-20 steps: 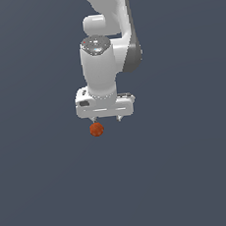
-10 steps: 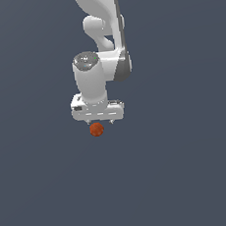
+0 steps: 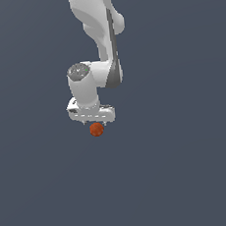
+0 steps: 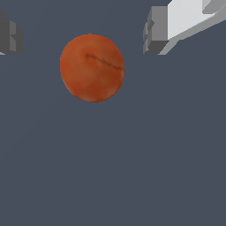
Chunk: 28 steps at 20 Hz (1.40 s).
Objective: Pick up the object and move it to a goal position.
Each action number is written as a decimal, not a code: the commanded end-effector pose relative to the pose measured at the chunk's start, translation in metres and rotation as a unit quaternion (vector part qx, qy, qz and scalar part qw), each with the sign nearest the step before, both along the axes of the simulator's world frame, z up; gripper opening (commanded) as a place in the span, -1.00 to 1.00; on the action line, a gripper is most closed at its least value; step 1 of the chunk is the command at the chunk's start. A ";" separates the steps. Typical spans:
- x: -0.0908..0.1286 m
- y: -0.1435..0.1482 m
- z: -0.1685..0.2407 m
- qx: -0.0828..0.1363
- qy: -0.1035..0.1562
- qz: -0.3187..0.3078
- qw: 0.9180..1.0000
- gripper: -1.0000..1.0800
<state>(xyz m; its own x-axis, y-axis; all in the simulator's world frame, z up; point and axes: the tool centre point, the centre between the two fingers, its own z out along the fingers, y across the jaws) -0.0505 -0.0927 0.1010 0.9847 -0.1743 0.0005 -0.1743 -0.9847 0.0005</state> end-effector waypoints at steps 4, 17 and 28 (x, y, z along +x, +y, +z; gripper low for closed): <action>-0.002 -0.002 -0.003 0.000 0.001 -0.002 1.000 0.92; -0.004 -0.003 -0.050 0.000 0.000 -0.003 1.000 0.92; -0.003 -0.003 -0.054 0.000 0.000 -0.003 1.000 -1.00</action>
